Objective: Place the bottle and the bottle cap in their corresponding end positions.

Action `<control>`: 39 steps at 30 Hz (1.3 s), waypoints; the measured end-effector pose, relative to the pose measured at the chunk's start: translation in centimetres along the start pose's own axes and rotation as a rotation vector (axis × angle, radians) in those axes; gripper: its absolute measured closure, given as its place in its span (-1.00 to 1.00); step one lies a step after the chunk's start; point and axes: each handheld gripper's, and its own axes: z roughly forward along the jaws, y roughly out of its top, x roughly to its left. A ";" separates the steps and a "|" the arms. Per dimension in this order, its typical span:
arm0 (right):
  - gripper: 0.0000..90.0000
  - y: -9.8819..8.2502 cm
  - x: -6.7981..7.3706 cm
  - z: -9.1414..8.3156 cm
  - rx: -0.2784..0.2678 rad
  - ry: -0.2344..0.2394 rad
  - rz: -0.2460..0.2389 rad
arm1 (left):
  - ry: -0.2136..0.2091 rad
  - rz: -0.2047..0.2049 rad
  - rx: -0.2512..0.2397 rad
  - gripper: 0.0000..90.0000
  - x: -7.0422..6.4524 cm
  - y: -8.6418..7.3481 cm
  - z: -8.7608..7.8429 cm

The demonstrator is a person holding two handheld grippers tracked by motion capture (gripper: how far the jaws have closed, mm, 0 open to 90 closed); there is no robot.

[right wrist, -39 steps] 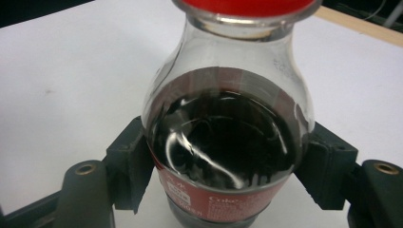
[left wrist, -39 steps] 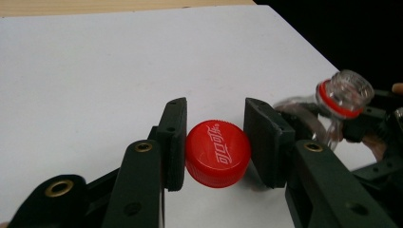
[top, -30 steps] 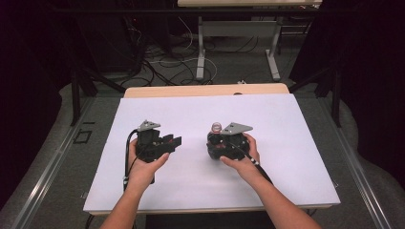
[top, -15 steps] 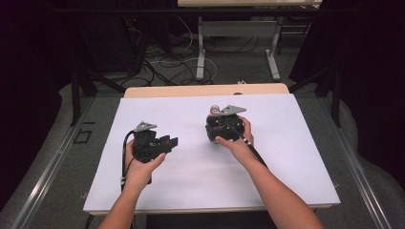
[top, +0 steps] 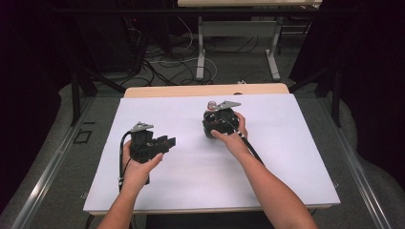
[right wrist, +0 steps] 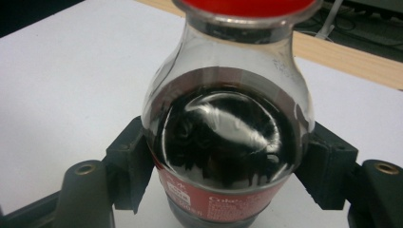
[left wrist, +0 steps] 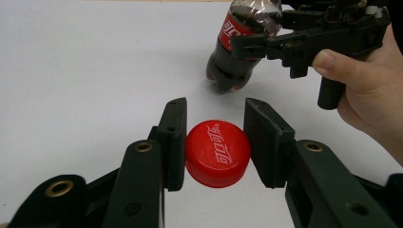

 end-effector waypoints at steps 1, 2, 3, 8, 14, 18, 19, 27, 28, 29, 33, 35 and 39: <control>-0.35 -0.1 0.0 0.1 0.001 -0.005 -0.012 | 0.002 -0.001 -0.007 0.38 0.1 0.0 0.1; -0.35 -0.2 0.0 0.2 0.006 -0.005 -0.015 | 0.003 -0.003 -0.004 0.38 0.1 -0.1 0.1; -0.35 -0.3 0.1 0.3 0.005 -0.006 -0.015 | 0.004 -0.006 -0.003 0.38 0.1 -0.1 0.2; -0.35 -0.4 0.0 0.8 -0.001 0.009 -0.017 | 0.003 -0.007 0.000 0.38 0.2 -0.1 0.2; -0.36 -0.7 0.1 1.1 0.008 0.013 -0.013 | 0.004 -0.010 0.002 0.38 0.4 -0.1 0.3; -0.36 -1.0 0.6 1.2 0.001 0.016 -0.021 | 0.008 -0.014 0.004 0.38 0.6 -0.2 0.5; -0.36 -1.0 0.6 1.2 -0.002 0.012 -0.037 | 0.009 -0.014 0.009 0.38 0.6 -0.2 0.4; -0.41 -1.5 0.5 1.0 -0.014 0.030 -0.022 | 0.001 0.017 0.029 0.38 0.3 -0.7 1.7; -0.45 -1.6 0.5 1.0 -0.022 0.019 -0.025 | -0.002 0.023 0.036 0.38 0.1 -0.8 2.0; -0.50 -1.6 0.4 1.0 -0.024 0.019 -0.029 | -0.007 0.025 0.038 0.38 -0.1 -1.0 2.4; -0.60 -1.6 0.3 0.7 -0.023 0.033 -0.030 | -0.024 0.063 0.071 0.38 -0.9 -1.8 4.3; -0.63 -1.7 0.2 0.5 -0.026 0.034 -0.030 | -0.030 0.087 0.079 0.38 -1.4 -2.3 5.5; -0.66 -1.9 -0.1 -0.2 -0.029 0.028 -0.044 | -0.060 0.130 0.066 0.37 -2.0 -3.0 7.4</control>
